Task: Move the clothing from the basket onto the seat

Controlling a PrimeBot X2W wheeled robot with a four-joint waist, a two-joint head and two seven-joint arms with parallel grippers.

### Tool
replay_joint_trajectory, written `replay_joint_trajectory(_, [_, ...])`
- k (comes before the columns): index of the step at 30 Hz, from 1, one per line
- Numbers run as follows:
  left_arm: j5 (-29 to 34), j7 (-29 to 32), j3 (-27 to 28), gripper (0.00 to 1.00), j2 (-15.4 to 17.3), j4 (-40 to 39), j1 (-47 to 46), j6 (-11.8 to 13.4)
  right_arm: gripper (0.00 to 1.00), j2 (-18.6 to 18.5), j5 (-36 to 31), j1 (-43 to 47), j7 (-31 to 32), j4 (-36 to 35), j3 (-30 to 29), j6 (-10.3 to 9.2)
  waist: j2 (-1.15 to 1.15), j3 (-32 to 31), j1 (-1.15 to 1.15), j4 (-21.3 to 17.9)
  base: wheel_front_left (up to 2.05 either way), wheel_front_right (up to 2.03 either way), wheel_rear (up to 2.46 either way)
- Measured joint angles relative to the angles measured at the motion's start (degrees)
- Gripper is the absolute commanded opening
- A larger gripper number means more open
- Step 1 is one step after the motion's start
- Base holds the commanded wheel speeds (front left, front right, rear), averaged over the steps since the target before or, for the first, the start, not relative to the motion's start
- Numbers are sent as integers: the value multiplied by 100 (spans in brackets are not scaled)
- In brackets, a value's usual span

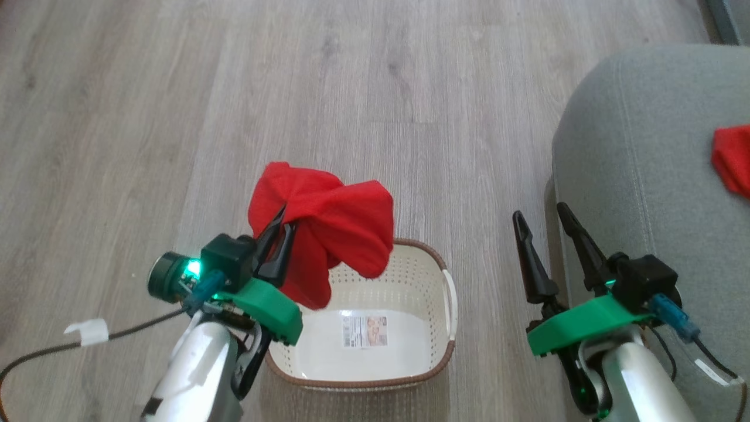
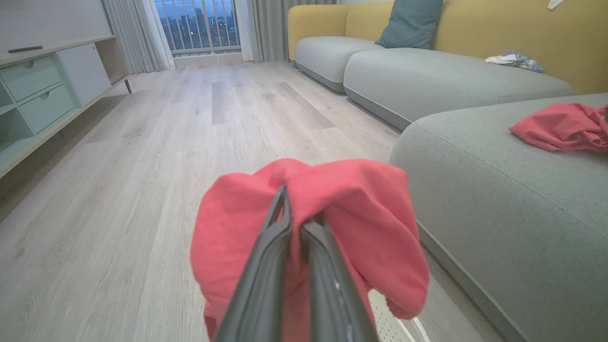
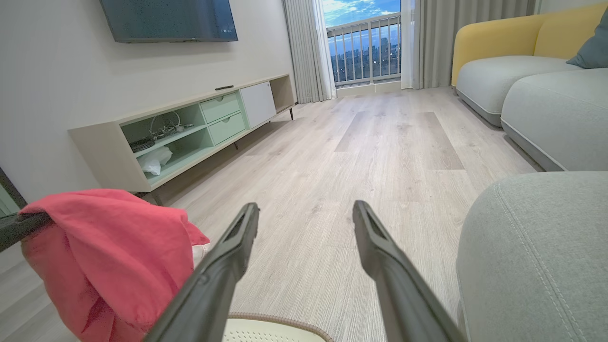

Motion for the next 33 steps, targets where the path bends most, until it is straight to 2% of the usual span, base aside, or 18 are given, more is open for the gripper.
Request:
replay_joint_trajectory(11, [-54, 0, 162, 0, -47, -675, 578, -46, 100, 1, 55, 274, 0, 1, -1, 0, 0, -350, 0, 58, 0, 0, 0])
replay_joint_trajectory(20, [-201, 0, 166, 0, -53, -786, 966, -9, 100, 2, 133, 342, 0, 7, -2, 0, 0, -472, 0, 17, 0, 0, 0])
replay_joint_trajectory(33, [-174, 0, 176, 0, -55, -883, 965, -13, 100, 2, 147, 341, 0, -101, 48, 0, 0, -381, 0, 62, 0, 0, 0])
